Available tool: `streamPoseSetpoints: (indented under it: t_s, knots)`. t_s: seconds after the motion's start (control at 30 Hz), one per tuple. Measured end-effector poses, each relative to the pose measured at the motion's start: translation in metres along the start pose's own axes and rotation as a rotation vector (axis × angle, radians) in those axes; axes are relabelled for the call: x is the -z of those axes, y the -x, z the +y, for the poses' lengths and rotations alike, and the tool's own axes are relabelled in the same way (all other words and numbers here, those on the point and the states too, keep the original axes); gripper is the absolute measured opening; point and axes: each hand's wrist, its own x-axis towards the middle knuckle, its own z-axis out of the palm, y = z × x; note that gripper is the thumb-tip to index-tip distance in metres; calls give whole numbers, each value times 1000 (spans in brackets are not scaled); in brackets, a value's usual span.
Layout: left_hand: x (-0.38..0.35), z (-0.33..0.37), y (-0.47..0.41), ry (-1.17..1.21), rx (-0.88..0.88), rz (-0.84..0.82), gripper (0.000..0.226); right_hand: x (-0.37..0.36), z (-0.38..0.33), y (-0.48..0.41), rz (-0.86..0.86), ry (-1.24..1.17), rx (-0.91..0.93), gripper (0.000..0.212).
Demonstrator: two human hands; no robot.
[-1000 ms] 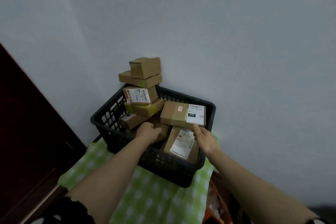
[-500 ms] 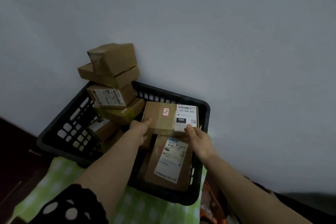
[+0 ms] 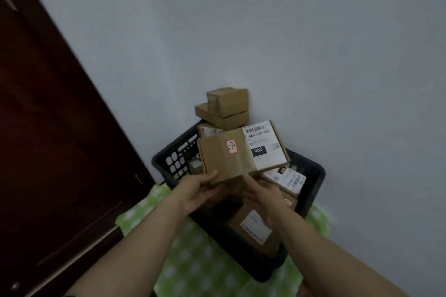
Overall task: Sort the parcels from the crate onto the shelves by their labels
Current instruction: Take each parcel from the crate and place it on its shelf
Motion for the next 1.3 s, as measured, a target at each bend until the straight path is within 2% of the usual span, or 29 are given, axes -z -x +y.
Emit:
streamPoseSetpoints:
  t_s: [0.1, 0.2, 0.33, 0.43, 0.47, 0.57, 0.63, 0.7, 0.83, 1.0, 1.17, 1.3]
  knots:
    - [25, -1, 47, -13, -78, -1, 22, -47, -3, 23, -132, -153, 100, 37]
    - [62, 4, 95, -80, -149, 60, 15, -87, -1, 49, -231, -88, 155, 40]
    - [120, 29, 169, -87, -321, 157, 27, -134, 12, 86, -446, 118, 213, 40]
    - [167, 39, 233, -119, -428, 275, 56, -177, 30, 117, -582, 259, 258, 39]
    - [184, 38, 255, -173, -446, 304, 59, -194, 39, 128, -626, 305, 271, 40]
    - [235, 26, 318, -263, -497, 419, 44, -245, 70, 168, -722, 393, 269, 36]
    - [271, 15, 357, -260, -541, 525, 50, -279, 95, 194, -773, 419, 263, 28]
    - [304, 2, 394, -268, -565, 587, 56, -308, 121, 221, -802, 446, 291, 21]
    - [350, -26, 457, -253, -572, 672, 52, -353, 169, 278, -881, 430, 301, 31]
    - [392, -60, 519, -139, -578, 787, 63, -393, 216, 331, -1023, 488, 270, 25]
    - [410, -90, 563, -81, -597, 931, 42, -421, 247, 370, -1182, 539, 244, 28]
    - [419, -108, 587, -7, -590, 1018, 49, -437, 266, 389, -1272, 574, 219, 26]
